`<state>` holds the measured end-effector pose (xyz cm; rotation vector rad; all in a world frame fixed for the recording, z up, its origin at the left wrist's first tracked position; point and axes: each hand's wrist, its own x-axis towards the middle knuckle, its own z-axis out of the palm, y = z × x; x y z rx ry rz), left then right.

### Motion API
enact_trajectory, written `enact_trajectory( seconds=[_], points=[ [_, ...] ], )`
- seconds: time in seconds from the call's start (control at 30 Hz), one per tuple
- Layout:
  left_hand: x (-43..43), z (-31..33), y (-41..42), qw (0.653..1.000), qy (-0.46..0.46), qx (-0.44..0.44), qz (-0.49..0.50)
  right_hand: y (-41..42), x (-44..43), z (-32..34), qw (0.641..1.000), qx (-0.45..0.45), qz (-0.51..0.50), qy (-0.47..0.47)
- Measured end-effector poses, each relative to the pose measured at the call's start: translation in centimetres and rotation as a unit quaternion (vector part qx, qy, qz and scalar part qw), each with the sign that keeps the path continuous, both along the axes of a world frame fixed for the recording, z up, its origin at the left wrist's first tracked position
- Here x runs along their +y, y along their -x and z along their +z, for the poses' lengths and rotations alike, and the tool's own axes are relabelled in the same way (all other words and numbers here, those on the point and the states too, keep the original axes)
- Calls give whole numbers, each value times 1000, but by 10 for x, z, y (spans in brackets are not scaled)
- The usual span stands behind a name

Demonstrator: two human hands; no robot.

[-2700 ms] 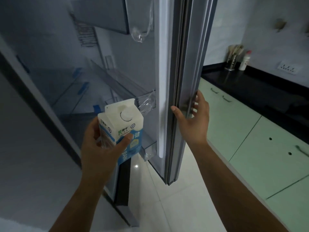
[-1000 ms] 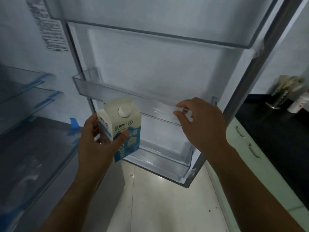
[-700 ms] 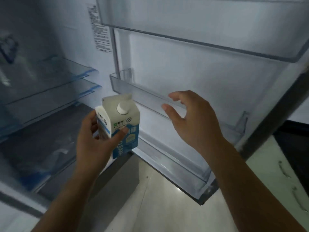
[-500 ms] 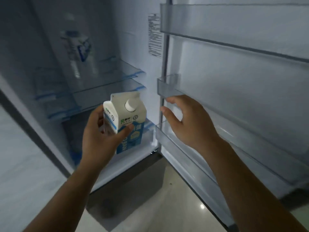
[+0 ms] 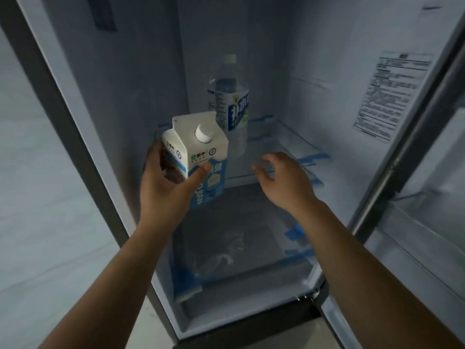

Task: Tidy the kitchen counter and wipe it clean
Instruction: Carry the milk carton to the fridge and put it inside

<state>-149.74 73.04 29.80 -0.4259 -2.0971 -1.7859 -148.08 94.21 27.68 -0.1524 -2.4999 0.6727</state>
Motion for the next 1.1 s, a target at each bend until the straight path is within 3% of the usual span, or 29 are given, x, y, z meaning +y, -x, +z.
enact_trajectory(
  seconds=[0.33, 0.67, 0.87, 1.1],
  points=[
    [29, -15, 89, 990, -118, -35, 71, 93, 36, -15, 996, -72, -39, 29],
    [44, -33, 128, 985, -93, -13, 148, 102, 51, -36, 995, -78, -57, -37],
    [51, -30, 149, 989, -30, 8, 144, 104, 52, -39, 996, -46, -62, -36],
    [52, -33, 151, 990, -29, 14, 136, 103, 51, -39, 996, -41, -66, -42]
  ],
)
